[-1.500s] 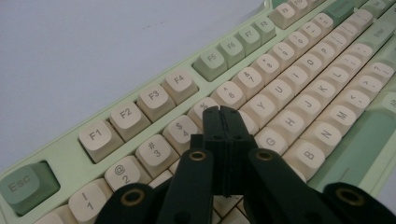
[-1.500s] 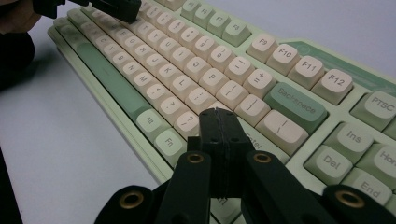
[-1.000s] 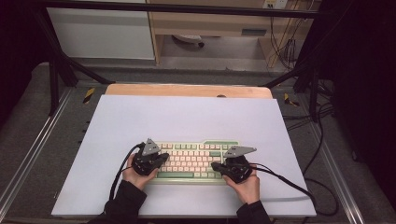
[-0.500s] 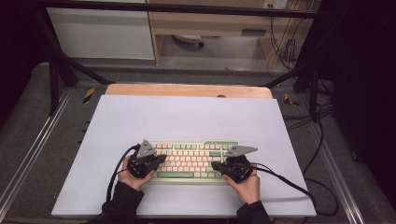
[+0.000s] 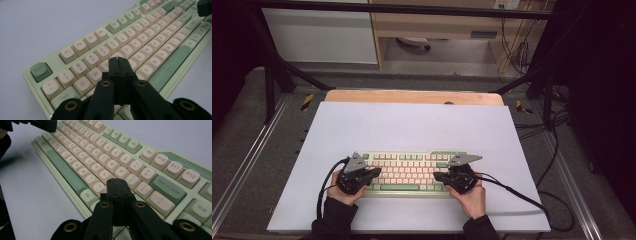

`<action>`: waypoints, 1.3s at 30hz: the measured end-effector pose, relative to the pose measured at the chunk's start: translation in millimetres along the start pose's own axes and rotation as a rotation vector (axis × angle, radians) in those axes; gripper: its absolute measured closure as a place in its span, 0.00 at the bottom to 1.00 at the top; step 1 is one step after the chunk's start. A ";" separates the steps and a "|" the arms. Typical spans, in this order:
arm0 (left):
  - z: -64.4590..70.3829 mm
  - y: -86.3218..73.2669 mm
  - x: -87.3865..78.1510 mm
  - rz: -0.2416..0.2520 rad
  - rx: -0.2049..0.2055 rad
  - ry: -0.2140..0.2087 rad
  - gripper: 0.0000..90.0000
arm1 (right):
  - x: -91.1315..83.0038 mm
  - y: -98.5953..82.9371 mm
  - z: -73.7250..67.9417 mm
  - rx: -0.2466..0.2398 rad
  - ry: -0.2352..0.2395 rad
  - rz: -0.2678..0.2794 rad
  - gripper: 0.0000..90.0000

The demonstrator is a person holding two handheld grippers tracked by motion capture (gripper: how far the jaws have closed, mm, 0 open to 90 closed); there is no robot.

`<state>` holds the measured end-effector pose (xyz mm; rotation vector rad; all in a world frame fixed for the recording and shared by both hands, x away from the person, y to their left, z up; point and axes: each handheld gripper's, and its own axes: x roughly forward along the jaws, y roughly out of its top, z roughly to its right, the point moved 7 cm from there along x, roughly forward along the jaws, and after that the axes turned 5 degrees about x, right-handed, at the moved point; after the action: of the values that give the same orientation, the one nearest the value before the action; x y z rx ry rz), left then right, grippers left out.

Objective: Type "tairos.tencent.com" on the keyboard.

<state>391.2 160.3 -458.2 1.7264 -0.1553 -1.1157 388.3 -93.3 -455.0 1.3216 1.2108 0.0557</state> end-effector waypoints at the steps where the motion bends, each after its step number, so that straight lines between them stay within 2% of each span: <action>1: -1.3 -1.9 -1.8 -0.001 0.000 0.002 1.00 | 1.4 0.9 -0.9 -0.001 0.002 0.002 1.00; 15: -14.2 -19.0 -16.8 -0.005 -0.024 0.021 1.00 | 24.7 19.8 -11.5 -0.002 0.015 0.003 1.00; 28: -14.6 -18.9 -16.5 0.002 -0.029 0.017 1.00 | 52.9 27.1 -10.5 0.008 -0.010 -0.025 1.00; 39: -14.4 -18.9 -16.0 0.000 -0.027 0.017 1.00 | 59.7 25.1 -6.4 0.010 -0.024 -0.040 1.00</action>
<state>385.5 187.9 -463.1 1.7116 -0.1295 -1.0983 424.8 -42.3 -472.6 1.3026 1.2178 0.0049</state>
